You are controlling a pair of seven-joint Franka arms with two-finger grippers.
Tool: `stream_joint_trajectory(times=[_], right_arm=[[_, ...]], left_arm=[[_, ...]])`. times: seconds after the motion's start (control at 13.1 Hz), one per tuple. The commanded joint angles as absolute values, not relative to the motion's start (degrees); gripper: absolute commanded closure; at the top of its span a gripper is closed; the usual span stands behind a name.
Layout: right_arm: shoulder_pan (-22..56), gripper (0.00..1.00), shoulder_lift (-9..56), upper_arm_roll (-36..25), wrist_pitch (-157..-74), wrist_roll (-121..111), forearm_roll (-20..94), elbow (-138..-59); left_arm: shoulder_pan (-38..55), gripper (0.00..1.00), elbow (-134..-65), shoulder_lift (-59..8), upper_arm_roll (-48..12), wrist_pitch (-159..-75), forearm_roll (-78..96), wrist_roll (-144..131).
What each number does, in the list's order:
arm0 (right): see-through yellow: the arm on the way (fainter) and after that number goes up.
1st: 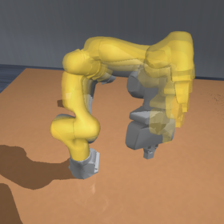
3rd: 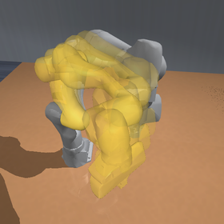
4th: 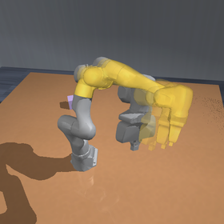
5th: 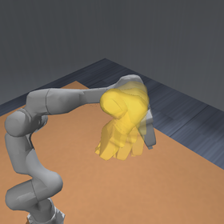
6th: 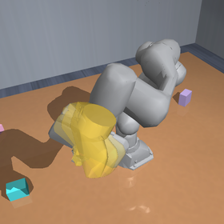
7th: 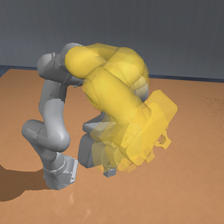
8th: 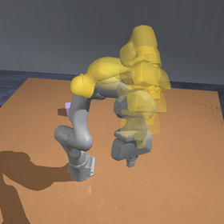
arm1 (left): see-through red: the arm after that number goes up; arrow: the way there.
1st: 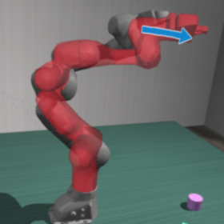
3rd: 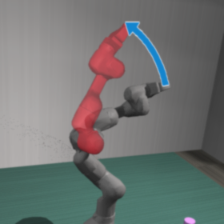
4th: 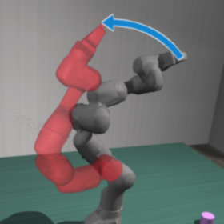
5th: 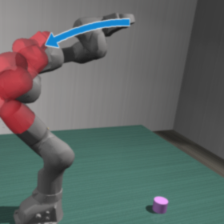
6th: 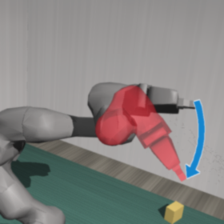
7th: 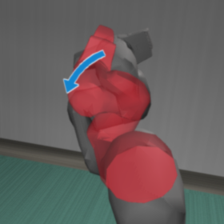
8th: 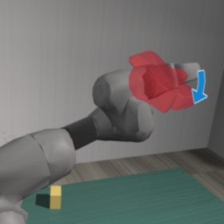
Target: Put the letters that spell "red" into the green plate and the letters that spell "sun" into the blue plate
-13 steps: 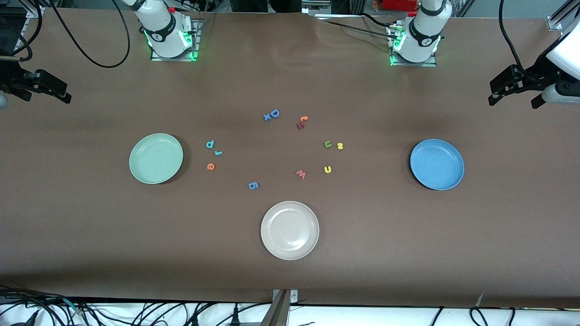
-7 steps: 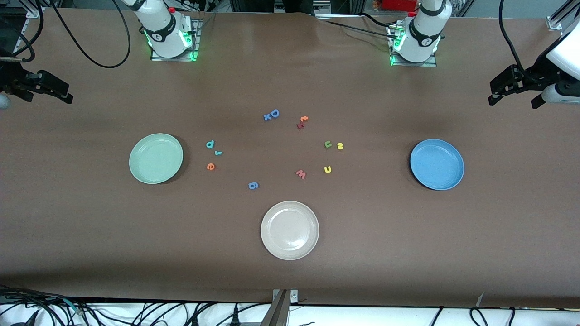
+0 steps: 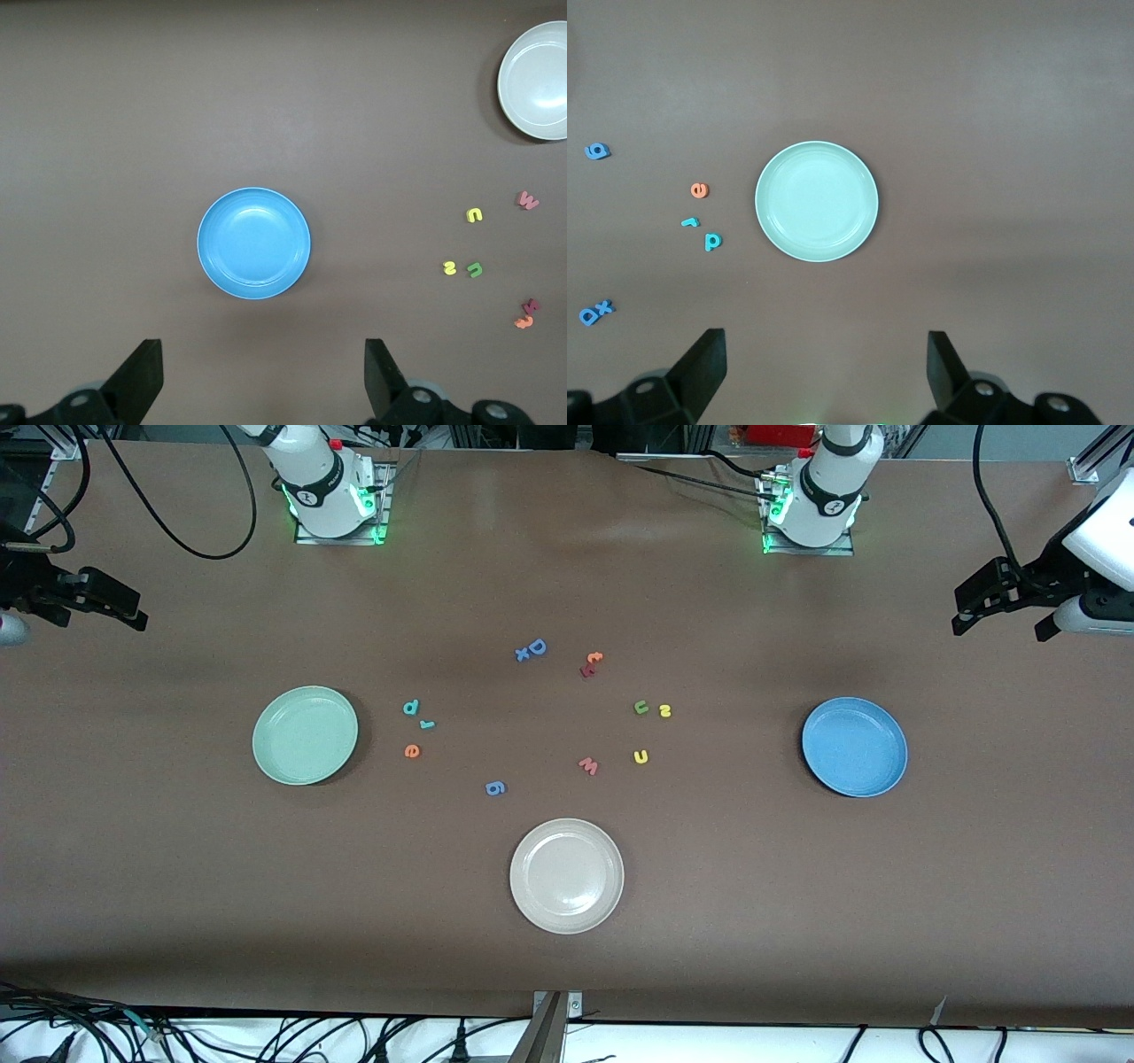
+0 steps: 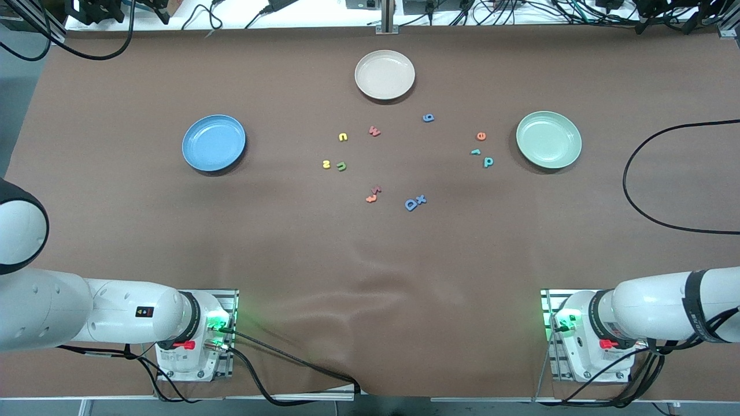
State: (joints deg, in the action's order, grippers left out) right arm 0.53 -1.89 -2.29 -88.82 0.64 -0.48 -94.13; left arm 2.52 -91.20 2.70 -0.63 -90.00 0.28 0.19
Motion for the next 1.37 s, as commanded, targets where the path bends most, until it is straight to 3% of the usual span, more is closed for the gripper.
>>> stream_joint_trajectory(times=[0.0,0.38,1.29], right_arm=[[0.7,0.0,-0.88,-2.55,-88.85,0.7,0.09,-93.69],[0.44,0.0,-1.32,-5.61,-88.07,-0.61,0.35,-91.94],[0.88,0.0,-1.32,-3.96,-87.28,-0.35,0.18,-91.93]], left_arm=[[2.2,0.0,-90.09,2.29,-0.79,-89.82,2.02,0.7],[2.37,0.0,-90.09,2.29,-0.88,-89.82,1.93,0.7],[2.37,0.0,-90.09,2.29,-0.88,-89.82,2.02,0.7]])
